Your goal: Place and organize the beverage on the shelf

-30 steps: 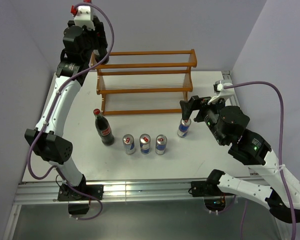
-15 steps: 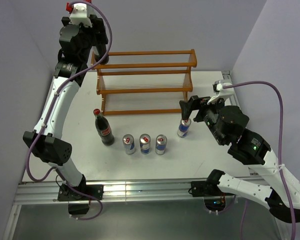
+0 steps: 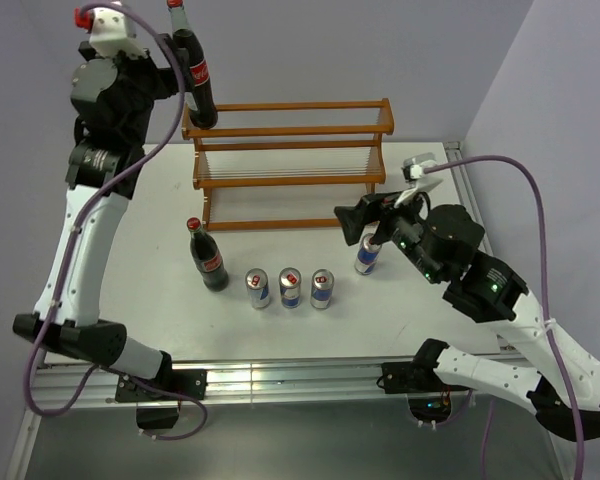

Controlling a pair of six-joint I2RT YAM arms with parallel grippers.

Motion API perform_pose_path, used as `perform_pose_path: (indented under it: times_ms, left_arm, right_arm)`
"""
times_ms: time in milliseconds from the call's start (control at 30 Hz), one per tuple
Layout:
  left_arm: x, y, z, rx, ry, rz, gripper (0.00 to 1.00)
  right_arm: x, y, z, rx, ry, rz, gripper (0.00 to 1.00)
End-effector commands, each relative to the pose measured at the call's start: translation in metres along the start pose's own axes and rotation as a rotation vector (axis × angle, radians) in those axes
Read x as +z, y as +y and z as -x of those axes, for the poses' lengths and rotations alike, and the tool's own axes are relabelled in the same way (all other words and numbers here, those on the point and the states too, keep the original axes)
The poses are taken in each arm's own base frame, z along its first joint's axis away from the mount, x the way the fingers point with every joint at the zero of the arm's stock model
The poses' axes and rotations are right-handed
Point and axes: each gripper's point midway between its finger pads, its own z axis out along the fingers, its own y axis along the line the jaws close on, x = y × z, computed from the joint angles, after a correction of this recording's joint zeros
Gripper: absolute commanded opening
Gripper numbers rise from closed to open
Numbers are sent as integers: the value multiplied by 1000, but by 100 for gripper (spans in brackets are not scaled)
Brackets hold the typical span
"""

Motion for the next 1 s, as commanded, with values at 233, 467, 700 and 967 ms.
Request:
perform_pose_path:
  times_ms: [233,467,700,967]
  left_arm:
    - [-116,16,-49,-291,316,113,99]
    - [-183,9,-114,-147,540,216,99]
    - [-243,6,-157,-45,676,267,100]
    - [-251,-7,-211,-59,709,205,99]
  right_arm:
    - [35,67,-31,12,89,301,100]
    - [54,63,-61,-1,174,254,100]
    - [58,62,-81,-4,200,260,100]
    - [53,70,-81,2,185,316,100]
